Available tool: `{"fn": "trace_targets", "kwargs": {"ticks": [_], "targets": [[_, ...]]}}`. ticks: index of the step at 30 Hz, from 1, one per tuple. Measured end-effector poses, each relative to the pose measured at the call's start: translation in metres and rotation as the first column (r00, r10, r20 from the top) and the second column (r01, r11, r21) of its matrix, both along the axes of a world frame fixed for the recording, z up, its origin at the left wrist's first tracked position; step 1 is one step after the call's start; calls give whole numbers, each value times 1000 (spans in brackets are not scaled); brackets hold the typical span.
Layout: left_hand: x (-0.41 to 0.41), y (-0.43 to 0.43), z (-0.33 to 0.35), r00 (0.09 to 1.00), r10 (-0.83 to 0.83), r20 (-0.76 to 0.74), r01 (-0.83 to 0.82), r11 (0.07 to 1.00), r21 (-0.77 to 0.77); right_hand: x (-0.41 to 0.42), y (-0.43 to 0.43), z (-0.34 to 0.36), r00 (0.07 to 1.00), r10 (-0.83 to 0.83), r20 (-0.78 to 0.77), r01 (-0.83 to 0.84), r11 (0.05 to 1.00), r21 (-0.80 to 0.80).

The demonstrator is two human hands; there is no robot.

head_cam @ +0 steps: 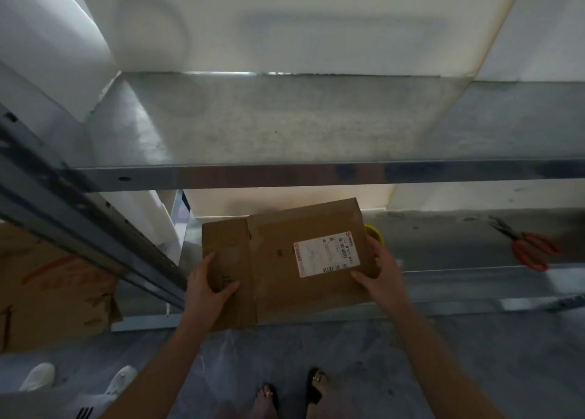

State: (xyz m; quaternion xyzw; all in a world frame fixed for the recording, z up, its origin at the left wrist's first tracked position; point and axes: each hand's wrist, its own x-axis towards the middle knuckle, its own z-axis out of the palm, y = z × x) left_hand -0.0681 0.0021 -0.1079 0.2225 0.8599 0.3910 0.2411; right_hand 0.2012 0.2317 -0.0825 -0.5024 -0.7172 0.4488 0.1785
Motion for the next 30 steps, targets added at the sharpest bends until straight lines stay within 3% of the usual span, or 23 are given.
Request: {"fn": "trace_targets", "kwargs": {"ticks": [3,10,23,27,30], "targets": [[11,10,13,997,-79,15,79,997,14,20,9,9,998,-8,56,7,1000,6],[65,73,35,982,-190,13,189,980,58,92,57,26,996,-90,30,89,996,14],[296,240,26,984,-174,24,167,969,185,315,218,23,996,-73,59,72,997,23],[336,278,34,987,-159,12,152,961,232,350,254,17,987,-54,149,53,999,14],[345,296,44,984,-166,72,133,935,329,356,270,11,994,-58,93,59,998,-14]]}}
